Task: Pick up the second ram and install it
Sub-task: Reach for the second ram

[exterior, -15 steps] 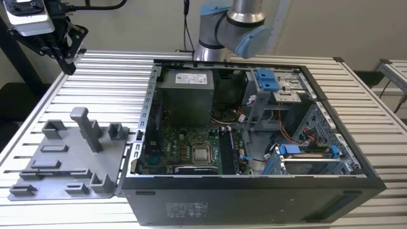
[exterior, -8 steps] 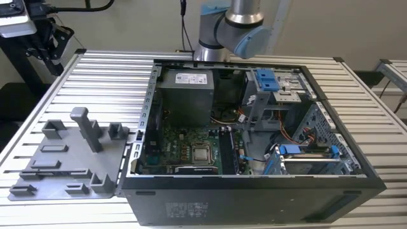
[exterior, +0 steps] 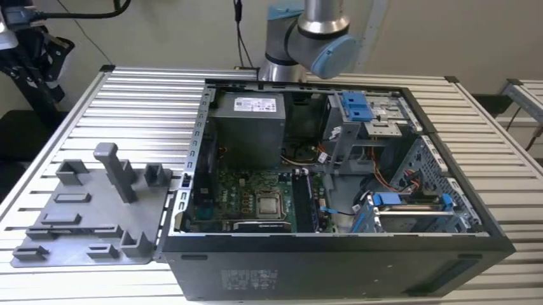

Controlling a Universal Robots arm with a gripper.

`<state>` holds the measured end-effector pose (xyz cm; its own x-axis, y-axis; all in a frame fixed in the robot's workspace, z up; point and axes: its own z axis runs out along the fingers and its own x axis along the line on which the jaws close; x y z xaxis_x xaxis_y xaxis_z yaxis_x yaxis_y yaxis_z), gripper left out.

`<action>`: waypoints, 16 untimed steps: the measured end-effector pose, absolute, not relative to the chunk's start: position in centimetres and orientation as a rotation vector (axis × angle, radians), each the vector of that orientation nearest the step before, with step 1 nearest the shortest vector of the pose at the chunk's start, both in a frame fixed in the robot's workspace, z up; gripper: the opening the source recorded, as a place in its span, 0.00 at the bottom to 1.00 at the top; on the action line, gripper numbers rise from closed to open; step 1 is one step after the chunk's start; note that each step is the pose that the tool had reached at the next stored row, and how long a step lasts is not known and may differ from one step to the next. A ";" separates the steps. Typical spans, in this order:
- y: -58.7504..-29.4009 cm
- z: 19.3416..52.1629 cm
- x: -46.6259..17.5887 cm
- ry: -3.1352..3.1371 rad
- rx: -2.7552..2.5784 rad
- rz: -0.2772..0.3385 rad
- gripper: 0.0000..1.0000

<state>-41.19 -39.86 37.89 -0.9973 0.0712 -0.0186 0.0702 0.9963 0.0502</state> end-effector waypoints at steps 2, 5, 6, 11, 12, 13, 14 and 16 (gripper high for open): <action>-39.9 37.9 -41.3 3.118 0.111 0.078 0.11; -40.0 37.9 -41.3 3.118 0.110 0.078 0.11; -40.3 37.9 -41.3 3.119 0.111 0.078 0.11; -41.5 37.8 -41.0 3.124 0.111 0.078 0.11; -41.7 37.8 -40.8 3.126 0.111 0.078 0.11; -42.0 37.8 -40.8 3.127 0.111 0.078 0.11; -42.2 37.8 -40.7 3.128 0.111 0.078 0.11; -42.8 37.7 -40.6 3.130 0.111 0.078 0.11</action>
